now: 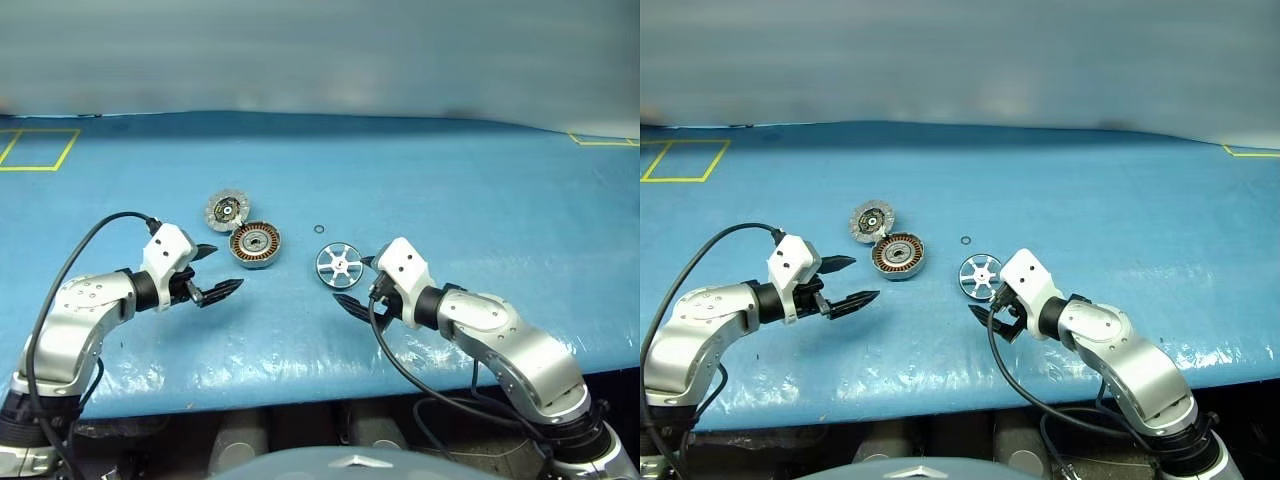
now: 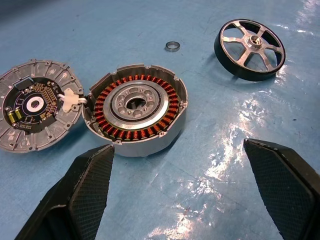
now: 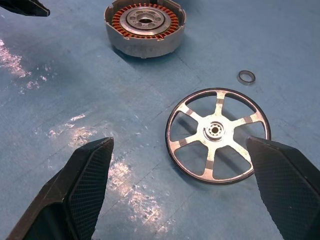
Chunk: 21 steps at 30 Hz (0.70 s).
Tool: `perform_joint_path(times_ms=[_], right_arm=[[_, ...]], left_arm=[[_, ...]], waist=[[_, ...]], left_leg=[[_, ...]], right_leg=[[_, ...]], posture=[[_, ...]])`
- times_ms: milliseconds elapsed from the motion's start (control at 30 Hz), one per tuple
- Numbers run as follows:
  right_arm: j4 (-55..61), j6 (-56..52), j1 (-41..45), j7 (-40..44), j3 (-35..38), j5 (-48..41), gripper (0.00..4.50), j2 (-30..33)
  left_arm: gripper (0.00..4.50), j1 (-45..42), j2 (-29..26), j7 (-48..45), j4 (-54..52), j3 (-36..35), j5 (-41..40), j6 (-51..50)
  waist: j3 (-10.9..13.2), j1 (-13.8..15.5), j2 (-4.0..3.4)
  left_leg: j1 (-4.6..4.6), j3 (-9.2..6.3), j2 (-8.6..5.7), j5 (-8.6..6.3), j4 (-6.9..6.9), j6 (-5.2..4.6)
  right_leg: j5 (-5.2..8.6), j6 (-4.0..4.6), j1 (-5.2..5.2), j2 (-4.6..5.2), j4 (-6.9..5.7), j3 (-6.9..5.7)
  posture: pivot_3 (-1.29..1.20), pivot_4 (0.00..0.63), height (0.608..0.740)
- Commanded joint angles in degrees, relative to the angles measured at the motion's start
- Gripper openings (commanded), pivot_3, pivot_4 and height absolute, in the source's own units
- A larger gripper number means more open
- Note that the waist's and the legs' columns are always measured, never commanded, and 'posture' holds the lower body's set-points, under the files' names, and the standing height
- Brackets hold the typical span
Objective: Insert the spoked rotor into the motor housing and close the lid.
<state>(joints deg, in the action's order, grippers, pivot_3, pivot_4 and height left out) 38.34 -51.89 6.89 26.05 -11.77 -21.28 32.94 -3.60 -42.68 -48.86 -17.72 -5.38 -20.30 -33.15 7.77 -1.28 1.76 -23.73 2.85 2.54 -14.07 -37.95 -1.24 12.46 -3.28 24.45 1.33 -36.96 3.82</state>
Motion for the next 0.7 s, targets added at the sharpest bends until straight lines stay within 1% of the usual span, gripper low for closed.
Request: perform_joint_path(times_ms=[33, 300, 467, 600, 700], right_arm=[[1.08, 0.79, -0.25, -0.48, 1.16, 0.22, 4.47, -0.59], [1.36, 0.74, -0.83, -0.78, 1.05, 0.63, 4.47, -1.2], [1.15, 0.76, -0.71, -0.97, 0.72, 0.75, 4.47, -1.8], [0.38, 1.07, 0.01, -0.88, 0.24, 0.99, 4.47, -2.29], [-0.36, 1.64, 0.6, -0.88, -0.28, 1.23, 4.47, -2.93]], left_arm=[[4.5, -1.2, -0.83, -0.82, 0.01, 0.23, -0.06, 1.12], [4.5, -2.7, -1.24, -1.71, 1.44, 1.0, 0.17, 1.25], [4.5, -6.91, -4.5, -5.34, 4.47, 4.84, 2.58, 1.82], [4.5, -15.25, -8.68, -12.54, 9.07, 11.12, 5.74, 3.56], [4.5, -25.46, -11.03, -21.56, 15.17, 18.8, 10.25, 6.08]], waist=[[0.0, 0.0, 0.0], [0.0, -0.04, 0.0], [0.0, 0.13, 0.0], [0.03, 0.32, 0.04], [0.05, 0.47, 0.05]], left_leg=[[0.0, 0.0, 0.0, 0.0, 0.0, 0.0], [0.0, 0.02, 0.0, 0.0, -0.01, 0.0], [0.01, 0.07, 0.0, 0.0, -0.02, 0.0], [-0.03, 0.16, 0.01, 0.01, -0.1, 0.01], [-0.05, 0.19, -0.01, 0.01, -0.11, 0.01]], right_leg=[[0.0, 0.0, 0.0, 0.0, 0.0, 0.0], [0.0, -0.01, 0.0, -0.01, -0.01, 0.0], [0.01, -0.01, 0.0, -0.03, -0.02, -0.01], [0.02, -0.02, -0.01, -0.07, -0.03, -0.04], [0.01, -0.02, 0.0, -0.09, -0.02, -0.02]], posture=[[0.0, 0.15, 0.74], [0.0, 0.15, 0.74], [0.0, 0.15, 0.74], [0.0, 0.15, 0.74], [0.0, 0.15, 0.74]])
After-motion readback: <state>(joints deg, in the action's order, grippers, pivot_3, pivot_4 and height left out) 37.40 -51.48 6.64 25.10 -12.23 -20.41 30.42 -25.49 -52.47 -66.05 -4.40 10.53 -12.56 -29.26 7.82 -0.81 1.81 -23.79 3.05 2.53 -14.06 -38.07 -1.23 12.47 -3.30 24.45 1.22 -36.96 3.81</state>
